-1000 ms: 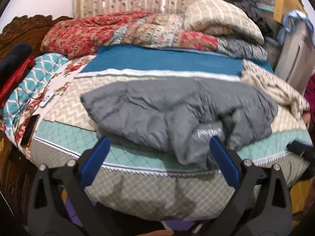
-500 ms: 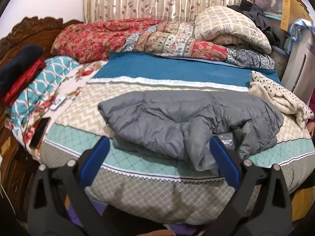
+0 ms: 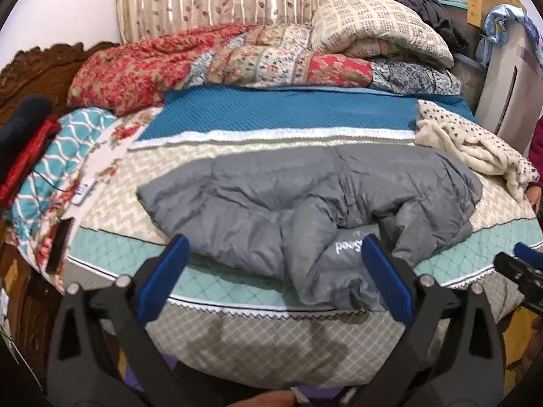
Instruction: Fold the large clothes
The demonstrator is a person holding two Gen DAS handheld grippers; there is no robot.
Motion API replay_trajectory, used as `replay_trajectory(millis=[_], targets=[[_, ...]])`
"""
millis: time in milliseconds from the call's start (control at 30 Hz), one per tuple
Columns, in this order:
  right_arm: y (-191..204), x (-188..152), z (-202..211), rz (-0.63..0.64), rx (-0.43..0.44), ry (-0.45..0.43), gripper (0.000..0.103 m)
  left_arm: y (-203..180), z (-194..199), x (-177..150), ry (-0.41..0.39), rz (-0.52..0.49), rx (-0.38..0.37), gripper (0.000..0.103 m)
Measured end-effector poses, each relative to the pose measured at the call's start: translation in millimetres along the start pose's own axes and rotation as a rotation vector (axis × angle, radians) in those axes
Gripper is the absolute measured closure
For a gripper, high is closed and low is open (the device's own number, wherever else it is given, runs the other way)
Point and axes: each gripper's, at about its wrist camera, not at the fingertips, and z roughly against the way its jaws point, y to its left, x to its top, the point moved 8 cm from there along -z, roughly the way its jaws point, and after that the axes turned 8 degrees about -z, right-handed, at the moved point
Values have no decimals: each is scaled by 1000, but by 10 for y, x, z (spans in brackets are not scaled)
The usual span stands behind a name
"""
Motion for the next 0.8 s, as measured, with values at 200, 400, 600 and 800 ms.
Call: replay_trajectory(millis=[200, 400, 600, 800], targets=[[98, -83, 6, 19, 34, 28, 23, 14, 39, 7, 12, 17, -16, 6], [182, -229, -55, 14, 58, 77, 23, -5, 100, 24, 8, -7, 2, 6], [181, -289, -70, -5, 87, 106, 23, -125, 110, 0, 30, -11, -40, 6], [139, -342, -100, -27, 96, 128, 23, -189, 93, -9, 45, -15, -57, 6]])
